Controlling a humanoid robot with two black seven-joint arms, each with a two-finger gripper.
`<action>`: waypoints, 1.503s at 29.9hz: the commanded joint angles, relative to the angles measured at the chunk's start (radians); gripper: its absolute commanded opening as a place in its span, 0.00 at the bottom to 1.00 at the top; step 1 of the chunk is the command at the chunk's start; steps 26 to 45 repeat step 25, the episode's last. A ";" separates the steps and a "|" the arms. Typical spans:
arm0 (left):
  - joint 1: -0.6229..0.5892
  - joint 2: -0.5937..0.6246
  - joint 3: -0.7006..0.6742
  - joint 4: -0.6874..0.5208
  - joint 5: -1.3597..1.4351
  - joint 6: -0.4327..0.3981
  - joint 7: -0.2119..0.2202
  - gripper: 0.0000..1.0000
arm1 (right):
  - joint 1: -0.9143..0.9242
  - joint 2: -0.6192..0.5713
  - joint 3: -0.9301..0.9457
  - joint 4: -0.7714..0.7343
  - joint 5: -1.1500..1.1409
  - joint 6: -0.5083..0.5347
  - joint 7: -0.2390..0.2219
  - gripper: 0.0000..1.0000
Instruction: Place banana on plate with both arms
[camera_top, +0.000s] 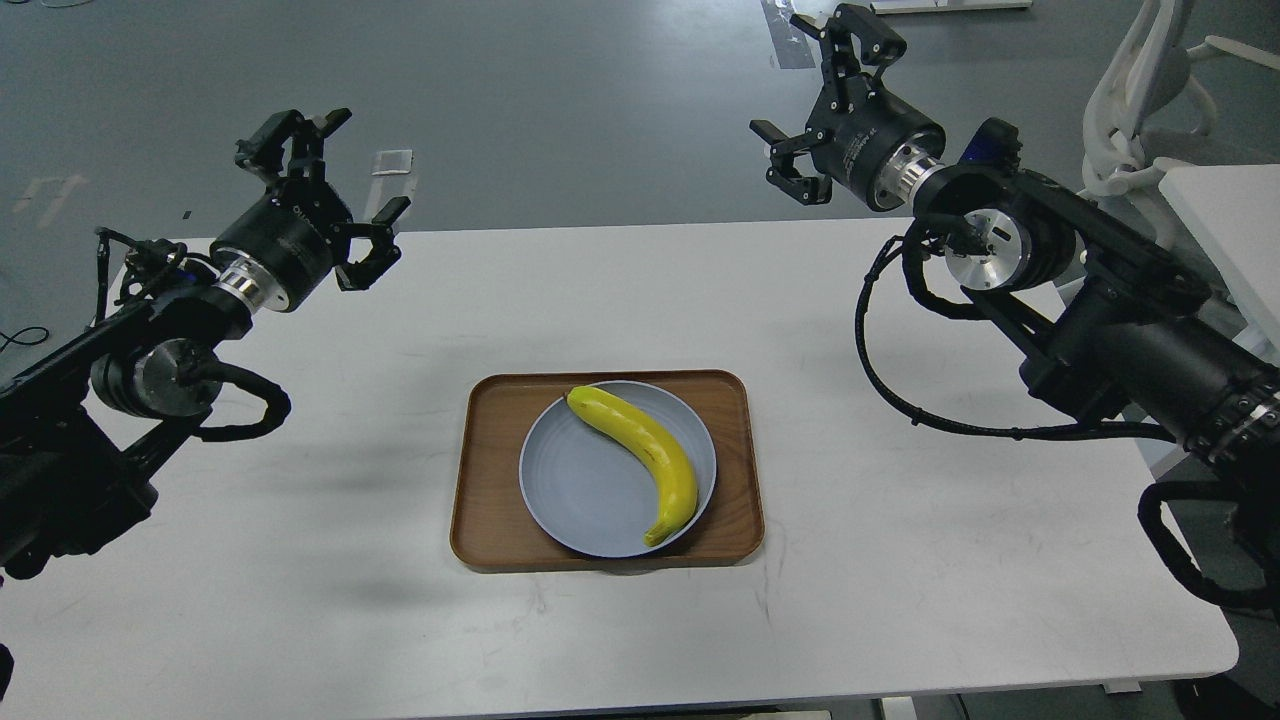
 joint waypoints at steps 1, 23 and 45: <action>0.020 0.011 -0.001 -0.004 0.000 -0.014 -0.002 0.98 | -0.001 -0.003 0.000 -0.001 0.000 -0.001 0.000 1.00; 0.029 0.003 -0.004 -0.004 0.000 -0.020 -0.002 0.98 | -0.073 0.013 0.038 0.013 0.004 0.002 -0.001 1.00; 0.029 0.003 -0.004 -0.004 0.000 -0.019 -0.002 0.98 | -0.076 0.011 0.044 0.016 0.003 0.002 -0.001 1.00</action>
